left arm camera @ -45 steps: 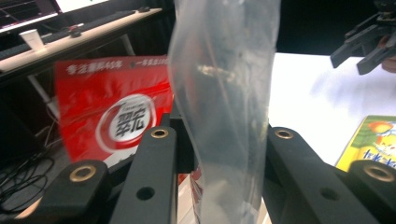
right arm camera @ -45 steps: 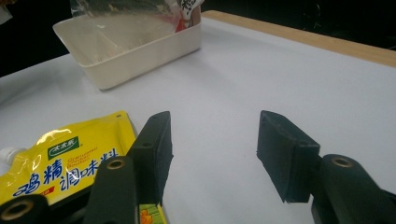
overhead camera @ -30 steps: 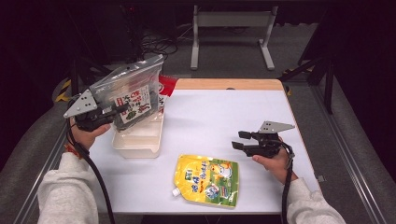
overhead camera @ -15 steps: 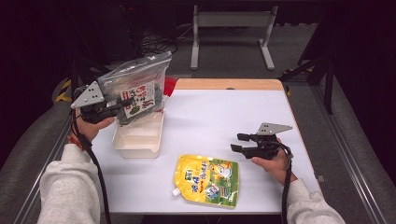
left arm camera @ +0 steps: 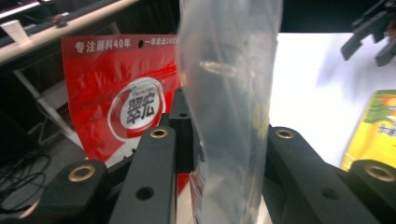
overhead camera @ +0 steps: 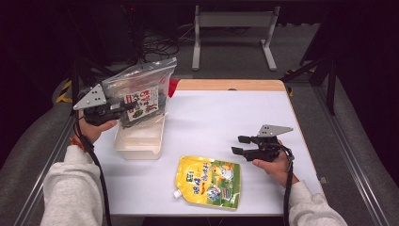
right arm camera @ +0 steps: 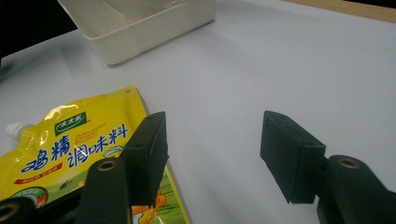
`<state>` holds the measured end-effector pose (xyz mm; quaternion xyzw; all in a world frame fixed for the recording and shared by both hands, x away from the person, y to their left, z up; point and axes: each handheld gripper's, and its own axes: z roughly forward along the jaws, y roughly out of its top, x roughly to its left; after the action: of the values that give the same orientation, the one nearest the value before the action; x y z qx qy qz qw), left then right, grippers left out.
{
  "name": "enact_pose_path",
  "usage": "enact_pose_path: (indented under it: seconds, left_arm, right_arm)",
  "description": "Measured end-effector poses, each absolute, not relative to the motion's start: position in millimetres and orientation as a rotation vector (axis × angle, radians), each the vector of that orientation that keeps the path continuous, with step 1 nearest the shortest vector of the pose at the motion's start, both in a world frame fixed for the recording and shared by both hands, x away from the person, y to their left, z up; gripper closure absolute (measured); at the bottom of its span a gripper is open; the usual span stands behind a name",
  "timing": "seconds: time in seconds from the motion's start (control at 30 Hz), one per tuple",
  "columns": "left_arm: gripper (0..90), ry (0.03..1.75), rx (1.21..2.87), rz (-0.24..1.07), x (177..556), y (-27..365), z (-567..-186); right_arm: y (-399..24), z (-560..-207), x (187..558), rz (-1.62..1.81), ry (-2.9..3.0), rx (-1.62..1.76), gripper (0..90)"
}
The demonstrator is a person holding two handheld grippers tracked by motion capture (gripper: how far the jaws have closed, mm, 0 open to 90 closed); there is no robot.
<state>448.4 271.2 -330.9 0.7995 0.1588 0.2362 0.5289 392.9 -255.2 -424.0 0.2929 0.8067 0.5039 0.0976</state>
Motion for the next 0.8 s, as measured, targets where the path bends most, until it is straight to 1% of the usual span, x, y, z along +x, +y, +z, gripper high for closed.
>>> enact_pose_path:
  seconds: [0.23,0.33,0.57,0.6,0.8]
  left_arm:
    - [73.3,0.400,1.873,0.616,445.2,282.4,-329.5]
    - [72.9,0.411,1.883,0.629,447.1,282.5,-326.3]
    - [73.3,0.412,1.940,0.554,450.3,282.5,-329.1]
    - [73.3,0.422,1.964,0.560,450.8,279.9,-331.0]
    - [73.3,0.432,1.976,0.570,450.8,274.2,-334.3]
  right_arm:
    - [-254.3,-424.4,392.8,1.495,2.395,0.865,41.3]
    - [-252.0,-425.5,393.0,1.493,2.411,0.857,41.4]
    - [-252.4,-426.3,393.2,1.494,2.421,0.855,41.0]
    - [-252.7,-426.2,393.1,1.499,2.419,0.858,41.0]
    - [-252.0,-425.8,393.0,1.500,2.421,0.858,40.8]
